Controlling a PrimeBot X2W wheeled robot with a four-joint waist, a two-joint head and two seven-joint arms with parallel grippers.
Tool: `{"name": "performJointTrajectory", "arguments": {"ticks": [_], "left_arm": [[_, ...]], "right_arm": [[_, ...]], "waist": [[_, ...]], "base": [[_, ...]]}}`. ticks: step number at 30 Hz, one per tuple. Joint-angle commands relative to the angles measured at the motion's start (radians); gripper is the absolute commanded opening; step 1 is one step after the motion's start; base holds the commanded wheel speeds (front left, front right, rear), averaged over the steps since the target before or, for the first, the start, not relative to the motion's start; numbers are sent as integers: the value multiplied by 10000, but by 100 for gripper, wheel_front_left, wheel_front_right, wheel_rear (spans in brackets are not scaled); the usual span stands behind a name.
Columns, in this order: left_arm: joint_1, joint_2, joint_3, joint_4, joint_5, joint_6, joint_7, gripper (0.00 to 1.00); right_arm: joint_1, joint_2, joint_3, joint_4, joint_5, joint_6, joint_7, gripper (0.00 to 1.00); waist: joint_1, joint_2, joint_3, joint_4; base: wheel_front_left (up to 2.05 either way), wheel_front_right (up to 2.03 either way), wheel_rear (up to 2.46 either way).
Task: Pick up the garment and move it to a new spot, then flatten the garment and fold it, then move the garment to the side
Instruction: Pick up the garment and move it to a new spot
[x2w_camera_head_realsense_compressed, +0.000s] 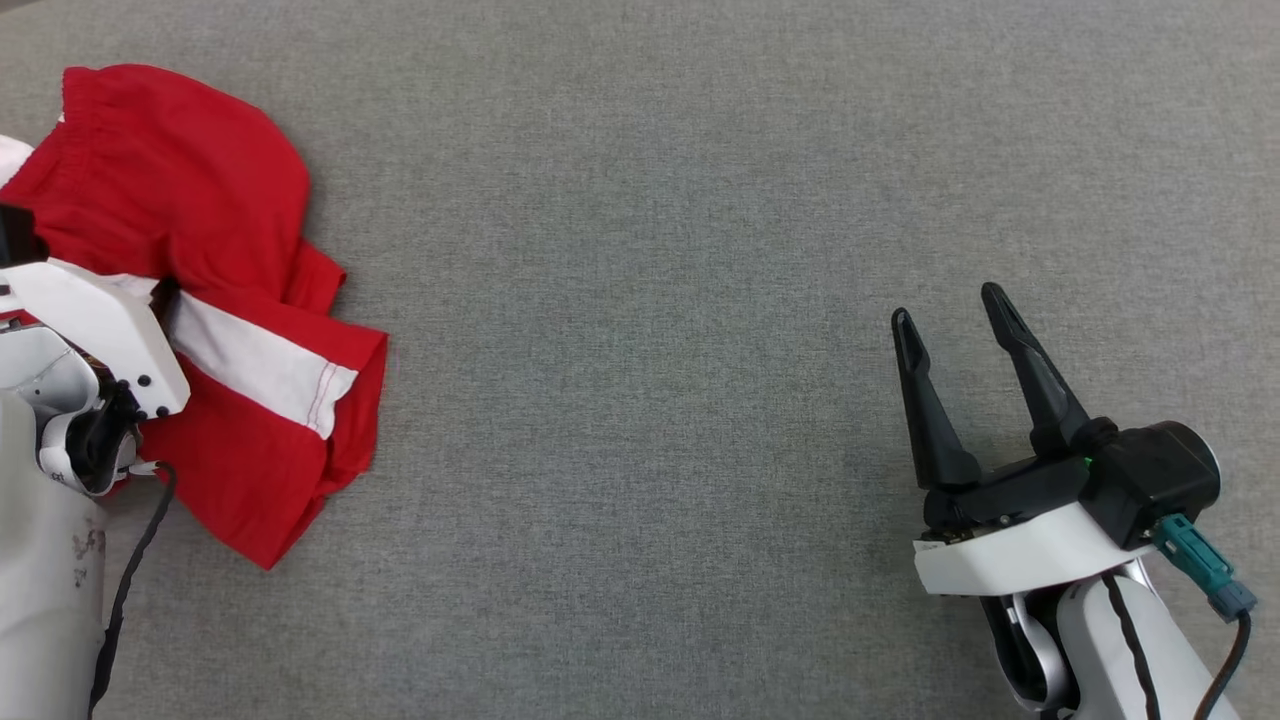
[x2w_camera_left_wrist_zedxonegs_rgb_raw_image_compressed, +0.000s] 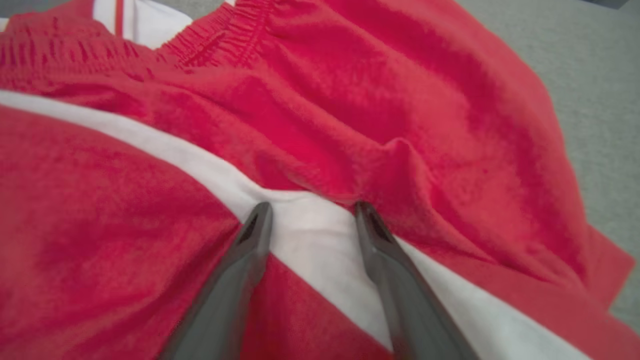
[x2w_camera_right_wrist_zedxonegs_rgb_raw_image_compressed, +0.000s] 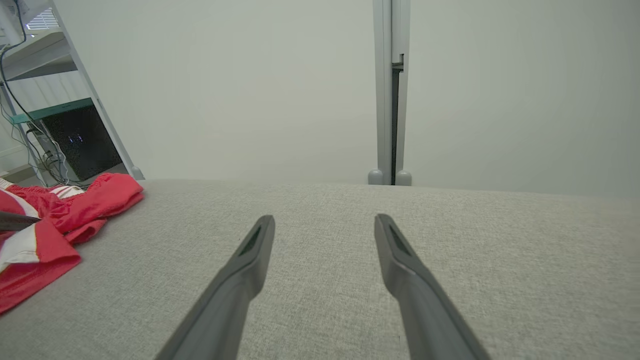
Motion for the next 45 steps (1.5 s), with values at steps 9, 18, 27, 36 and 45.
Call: {"name": "performJointTrajectory", "arguments": {"ticks": [9, 18, 27, 36, 45], "left_arm": [[146, 96, -241, -148, -166, -330, -1163, 0], [915, 278, -215, -2473, -464, -415, -1515, 0], [2427, -103, -554, -7157, -994, -285, -383, 0], [3412, -1025, -1590, -10924, -2426, -309, 950, 0], [3942, -1869, -2808, -11045, -3912, -311, 1802, 0]], "right_arm": [[329, 80, -360, 17, 41, 18, -53, 100], [831, 188, -589, 27, 143, 18, -53, 100], [1407, 240, -841, -92, 183, 18, -53, 100], [1554, 256, -875, -302, 230, 18, -53, 100], [1676, 260, -905, -748, 586, 18, -53, 100]], "waist": [[0, 0, -493, 159], [0, 0, -1285, 243], [0, 0, -2124, -142], [0, 0, -2615, -1513], [0, 0, -2538, -3359]], "base": [[0, 0, 0], [0, 0, 0], [0, 0, 0], [0, 0, 0], [0, 0, 0]]}}
